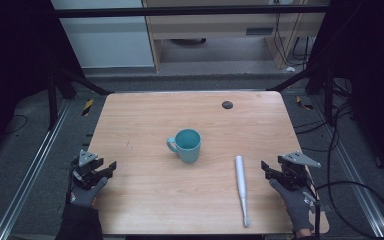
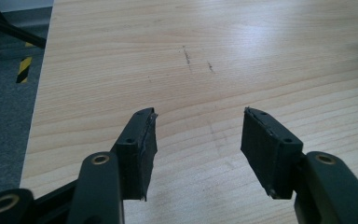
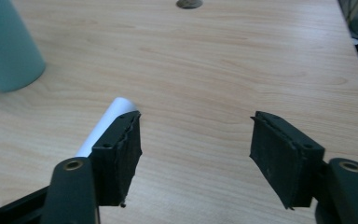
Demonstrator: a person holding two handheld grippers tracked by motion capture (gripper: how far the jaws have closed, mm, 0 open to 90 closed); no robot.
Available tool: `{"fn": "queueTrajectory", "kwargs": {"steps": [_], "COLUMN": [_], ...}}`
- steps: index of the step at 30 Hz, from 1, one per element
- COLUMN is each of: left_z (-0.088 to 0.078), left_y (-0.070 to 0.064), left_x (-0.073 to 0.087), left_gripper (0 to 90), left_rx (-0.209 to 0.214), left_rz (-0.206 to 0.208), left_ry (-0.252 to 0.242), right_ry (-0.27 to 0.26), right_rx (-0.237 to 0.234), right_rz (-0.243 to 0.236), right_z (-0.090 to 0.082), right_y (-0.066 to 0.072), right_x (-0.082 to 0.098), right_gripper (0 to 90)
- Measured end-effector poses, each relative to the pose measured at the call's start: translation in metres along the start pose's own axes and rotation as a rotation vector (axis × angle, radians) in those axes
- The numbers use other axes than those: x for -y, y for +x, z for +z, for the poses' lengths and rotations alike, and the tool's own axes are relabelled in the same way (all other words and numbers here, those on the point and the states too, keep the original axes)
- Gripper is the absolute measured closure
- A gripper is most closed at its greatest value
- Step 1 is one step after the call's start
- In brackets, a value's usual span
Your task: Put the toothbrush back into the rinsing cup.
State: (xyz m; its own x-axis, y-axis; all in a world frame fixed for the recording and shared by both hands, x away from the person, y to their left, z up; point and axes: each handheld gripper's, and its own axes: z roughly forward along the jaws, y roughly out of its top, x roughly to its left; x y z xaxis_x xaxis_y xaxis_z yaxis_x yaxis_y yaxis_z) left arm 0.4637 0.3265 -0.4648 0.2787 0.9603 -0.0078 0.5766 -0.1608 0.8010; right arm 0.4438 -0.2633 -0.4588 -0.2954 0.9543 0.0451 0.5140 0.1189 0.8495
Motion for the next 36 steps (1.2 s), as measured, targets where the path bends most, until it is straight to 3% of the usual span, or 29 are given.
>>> {"fn": "queueTrajectory", "kwargs": {"steps": [4,9,24,31,36], "left_z": [-0.001,-0.006,-0.003,-0.002,-0.001], "left_y": [0.002,-0.001,-0.005,-0.007,-0.007], "left_x": [0.001,0.000,0.001,0.001,0.001], "left_gripper": [47.4,48.2,43.1,40.7,39.7], "left_rx": [-0.003,-0.053,-0.012,-0.007,-0.005], "left_rz": [-0.027,-0.010,-0.008,-0.007,-0.004], "left_ry": [-0.016,-0.068,-0.031,-0.019,-0.014], "right_ry": [0.016,0.033,0.142,0.180,0.207], "right_rx": [-0.059,-0.101,-0.258,-0.293,-0.321], "right_rz": [-0.017,-0.045,-0.102,-0.118,-0.145], "right_z": [-0.004,-0.009,-0.007,-0.009,-0.011], "right_y": [0.006,0.016,0.037,0.042,0.046], "right_x": [0.000,0.002,0.010,0.015,0.020], "right_gripper": [39.5,44.3,72.7,86.9,90.0]}}
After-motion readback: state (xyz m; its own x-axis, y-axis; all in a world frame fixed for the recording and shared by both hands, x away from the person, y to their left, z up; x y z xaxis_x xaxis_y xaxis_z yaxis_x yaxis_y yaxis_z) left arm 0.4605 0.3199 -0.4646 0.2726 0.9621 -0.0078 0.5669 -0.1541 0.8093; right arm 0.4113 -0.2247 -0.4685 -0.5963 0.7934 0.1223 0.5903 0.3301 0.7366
